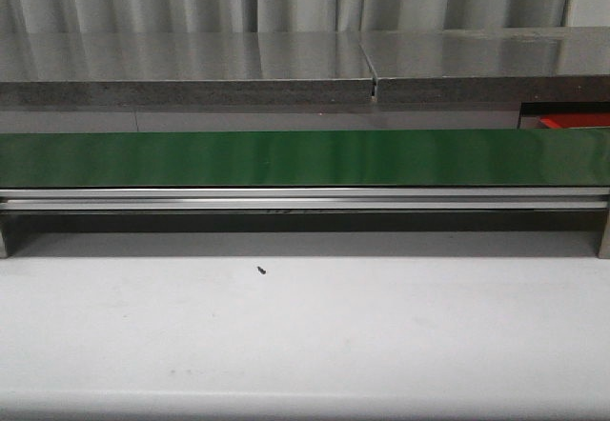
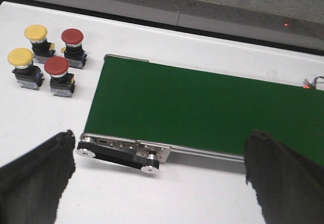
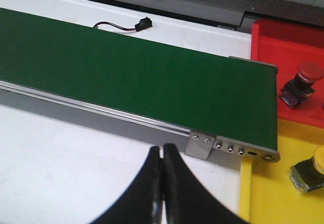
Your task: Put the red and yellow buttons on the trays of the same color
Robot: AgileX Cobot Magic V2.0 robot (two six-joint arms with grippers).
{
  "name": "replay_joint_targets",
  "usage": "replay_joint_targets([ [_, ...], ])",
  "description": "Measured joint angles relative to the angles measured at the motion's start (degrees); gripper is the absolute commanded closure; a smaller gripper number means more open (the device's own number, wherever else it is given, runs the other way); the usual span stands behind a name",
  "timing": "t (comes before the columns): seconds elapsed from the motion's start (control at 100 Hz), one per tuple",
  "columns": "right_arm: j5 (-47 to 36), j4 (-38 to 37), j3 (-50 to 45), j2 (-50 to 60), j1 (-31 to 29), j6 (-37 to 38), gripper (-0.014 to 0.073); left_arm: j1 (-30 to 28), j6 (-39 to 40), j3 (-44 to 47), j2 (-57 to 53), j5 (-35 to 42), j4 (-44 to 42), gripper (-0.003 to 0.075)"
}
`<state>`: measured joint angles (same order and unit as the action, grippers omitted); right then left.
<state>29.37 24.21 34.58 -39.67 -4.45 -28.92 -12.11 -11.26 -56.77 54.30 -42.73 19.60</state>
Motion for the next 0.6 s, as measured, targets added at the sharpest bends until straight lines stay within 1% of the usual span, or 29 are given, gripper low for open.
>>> replay_joint_targets([
  [0.27,0.0,0.0,0.0,0.0,0.0,0.0,0.0710,-6.7,0.2,-14.0,21.0,0.0,1.7,0.0080],
  [0.43,0.0,0.0,0.0,0.0,0.0,0.0,0.0710,-10.0,0.2,-18.7,30.8,0.1,4.9,0.0080],
  [0.6,0.0,0.0,0.0,0.0,0.0,0.0,0.0710,-11.8,0.3,-23.3,40.6,0.8,6.0,0.0080],
])
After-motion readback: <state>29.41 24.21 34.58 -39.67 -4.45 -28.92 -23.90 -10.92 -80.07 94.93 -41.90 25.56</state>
